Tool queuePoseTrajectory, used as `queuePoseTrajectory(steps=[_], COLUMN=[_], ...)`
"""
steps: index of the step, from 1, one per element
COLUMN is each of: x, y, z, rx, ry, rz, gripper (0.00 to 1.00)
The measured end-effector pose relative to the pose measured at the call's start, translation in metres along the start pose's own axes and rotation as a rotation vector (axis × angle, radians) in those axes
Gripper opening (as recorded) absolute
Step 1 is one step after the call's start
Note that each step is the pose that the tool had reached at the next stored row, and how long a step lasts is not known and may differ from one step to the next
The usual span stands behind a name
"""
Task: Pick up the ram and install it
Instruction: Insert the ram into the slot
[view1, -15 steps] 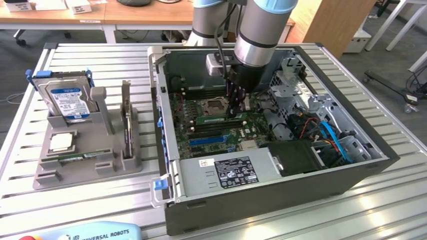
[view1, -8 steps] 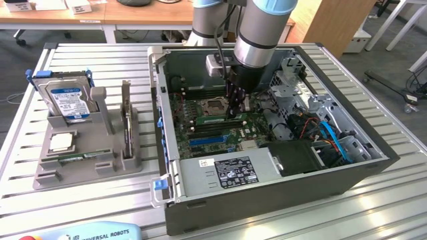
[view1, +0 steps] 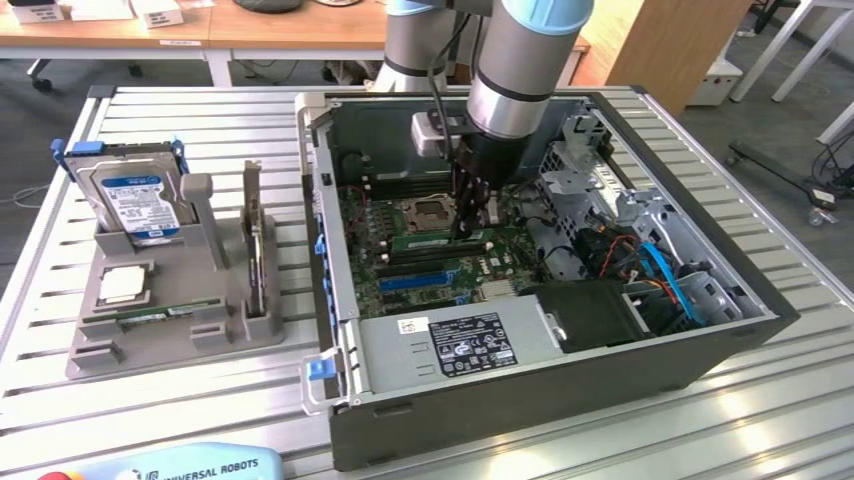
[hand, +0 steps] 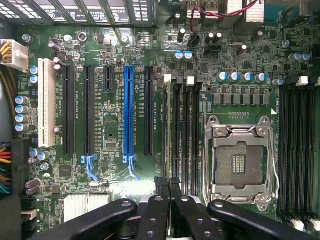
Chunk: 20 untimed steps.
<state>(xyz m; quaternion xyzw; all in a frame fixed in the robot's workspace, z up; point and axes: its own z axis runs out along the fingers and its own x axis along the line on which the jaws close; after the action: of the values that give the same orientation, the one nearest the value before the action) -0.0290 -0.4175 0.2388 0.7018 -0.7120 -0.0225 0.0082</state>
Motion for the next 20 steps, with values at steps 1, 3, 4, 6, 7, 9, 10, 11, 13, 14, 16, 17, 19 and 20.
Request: queuePoseTrajectory(steps=[1,3,4,6,7,9,10,11,13,14,16,17,19,20], x=[0.0000,0.0000,0.0000,-0.0001,0.0000,0.0000,0.0000,0.0000,0.0000,-0.0001,0.0000,0.0000,0.0000,-0.0005], y=[0.0000,0.0000,0.0000,-0.0001,-0.0001,-0.0001,-0.0001,-0.0001,-0.0001,-0.0001,-0.0001,-0.0001,-0.0001,-0.0001], z=[0.0000,0.0000,0.0001,0.0010,0.0011,0.0012,0.0012,0.0013,0.0014,0.0019,0.0024,0.0024,0.0024,0.0030], rx=[0.0000,0.0000,0.0001,0.0002,0.0001,0.0000,0.0000,0.0001,0.0001,0.0003,0.0002,0.0002,0.0002,0.0003], ry=[0.0001,0.0000,-0.0001,-0.0005,-0.0002,0.0001,0.0001,0.0000,-0.0001,-0.0006,-0.0002,-0.0001,-0.0001,-0.0002], rz=[0.000,0.000,0.000,0.000,0.000,0.000,0.000,0.000,0.000,0.000,0.000,0.000,0.000,0.000], gripper=[0.11,0.11,0.11,0.11,0.11,0.11,0.11,0.11,0.11,0.11,0.11,0.11,0.11,0.11])
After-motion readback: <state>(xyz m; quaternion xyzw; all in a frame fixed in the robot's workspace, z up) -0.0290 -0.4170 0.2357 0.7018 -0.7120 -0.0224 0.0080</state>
